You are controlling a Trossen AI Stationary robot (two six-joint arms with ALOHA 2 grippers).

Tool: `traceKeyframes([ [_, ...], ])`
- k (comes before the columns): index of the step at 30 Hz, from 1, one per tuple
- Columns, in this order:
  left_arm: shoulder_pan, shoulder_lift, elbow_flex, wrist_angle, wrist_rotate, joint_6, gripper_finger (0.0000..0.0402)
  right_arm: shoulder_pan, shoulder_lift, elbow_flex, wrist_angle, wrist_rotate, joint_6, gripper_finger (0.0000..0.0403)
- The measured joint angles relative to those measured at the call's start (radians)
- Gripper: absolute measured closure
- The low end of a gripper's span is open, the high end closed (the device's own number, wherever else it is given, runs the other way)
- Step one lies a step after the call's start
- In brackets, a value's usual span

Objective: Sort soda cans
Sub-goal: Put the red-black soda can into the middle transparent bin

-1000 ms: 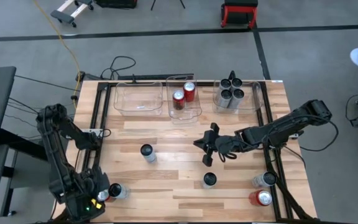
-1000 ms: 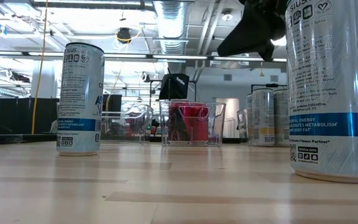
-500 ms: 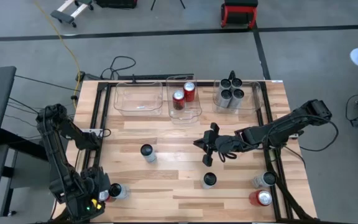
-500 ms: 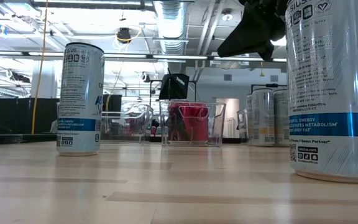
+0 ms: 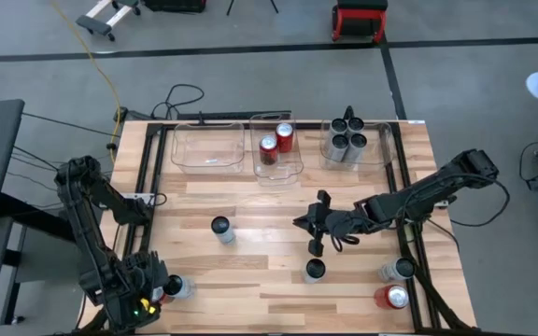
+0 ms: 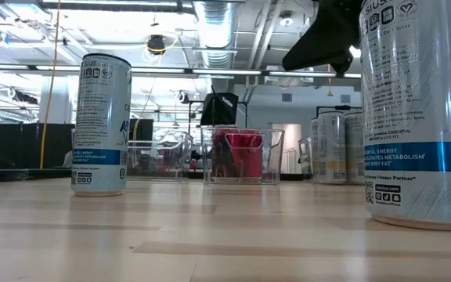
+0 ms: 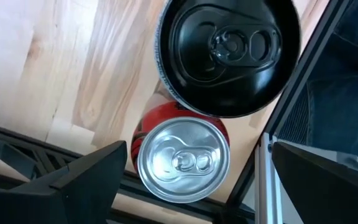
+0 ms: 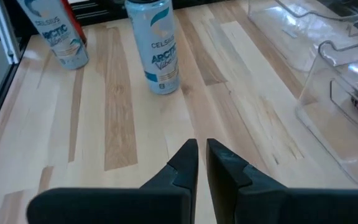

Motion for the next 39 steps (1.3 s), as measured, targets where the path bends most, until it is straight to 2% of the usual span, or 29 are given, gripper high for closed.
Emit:
traceKeyframes([
  [7,0.000,-0.001,-0.027,0.000,-0.021,-0.004,0.0005,0.006,0.000,0.000,0.000,0.001,0.001,0.0349],
  [15,0.000,0.000,-0.065,0.007,0.037,-0.010,0.0005,0.006,0.000,0.000,-0.001,0.001,0.001,0.0349],
  [20,0.000,0.014,-0.065,0.006,-0.006,-0.003,0.0005,0.006,0.000,0.000,-0.001,0.001,0.001,0.0349],
  [29,-0.001,0.065,-0.064,0.007,0.015,0.072,0.0008,0.006,0.000,0.000,-0.001,0.001,0.003,0.0349],
  [34,-0.003,0.067,-0.064,0.005,0.048,0.088,0.0038,0.006,0.000,0.000,0.000,0.001,0.003,0.0349],
  [39,-0.003,0.067,-0.063,0.003,0.070,0.090,0.0101,0.006,0.000,0.000,0.000,0.001,0.003,0.0349],
])
